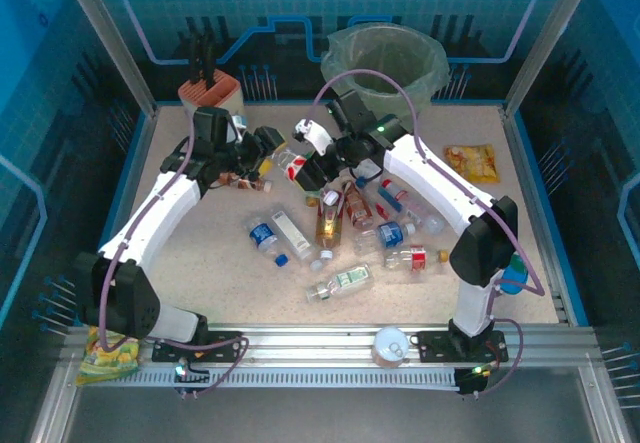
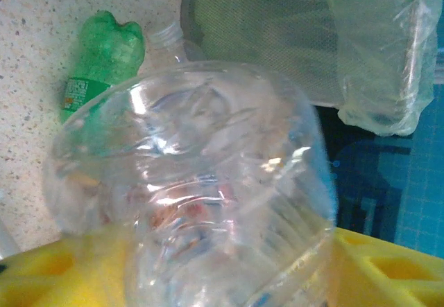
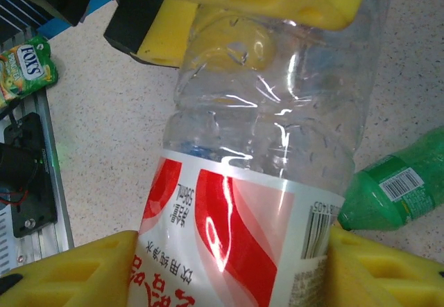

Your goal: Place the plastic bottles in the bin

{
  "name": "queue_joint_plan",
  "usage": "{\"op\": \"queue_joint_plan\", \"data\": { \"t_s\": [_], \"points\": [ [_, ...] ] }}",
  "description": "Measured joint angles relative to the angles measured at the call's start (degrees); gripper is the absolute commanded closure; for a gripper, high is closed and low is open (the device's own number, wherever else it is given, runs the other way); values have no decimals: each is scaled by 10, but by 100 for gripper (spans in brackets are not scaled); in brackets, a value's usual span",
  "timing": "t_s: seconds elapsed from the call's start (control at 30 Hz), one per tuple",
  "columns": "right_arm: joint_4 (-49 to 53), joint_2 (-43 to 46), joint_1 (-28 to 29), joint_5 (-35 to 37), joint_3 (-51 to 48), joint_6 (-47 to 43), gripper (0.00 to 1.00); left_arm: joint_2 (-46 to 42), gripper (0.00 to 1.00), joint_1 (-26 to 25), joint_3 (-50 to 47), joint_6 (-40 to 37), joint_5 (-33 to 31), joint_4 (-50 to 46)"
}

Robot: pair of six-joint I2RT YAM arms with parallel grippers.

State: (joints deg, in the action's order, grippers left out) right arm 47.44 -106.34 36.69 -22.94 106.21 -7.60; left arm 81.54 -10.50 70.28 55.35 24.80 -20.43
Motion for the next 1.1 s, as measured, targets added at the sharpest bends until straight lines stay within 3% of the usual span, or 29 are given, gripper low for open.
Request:
{"op": "queue_joint_plan", "data": {
  "t_s": [0.1,0.2,0.47,0.63,0.8,1.1],
  "points": [
    [-2,0,-4,-1,4,7,47,0,9,0,-1,7,-5,8],
    [0,0,-13,2,22,14,48,-10,6,6,-3,15,-9,22],
    [7,0,-97,62,122,22,52,-93,6,51,-57,17,-38,26],
    [13,-29,-160,139,264,42,54,-98,6,51,-85,12,-65,1],
    [16,-116,-219,190,422,68,56,-107,7,51,-114,-1,-100,-36],
    [-4,-245,-268,241,450,92,57,-141,8,24,-161,-20,-137,-101]
  ]
}}
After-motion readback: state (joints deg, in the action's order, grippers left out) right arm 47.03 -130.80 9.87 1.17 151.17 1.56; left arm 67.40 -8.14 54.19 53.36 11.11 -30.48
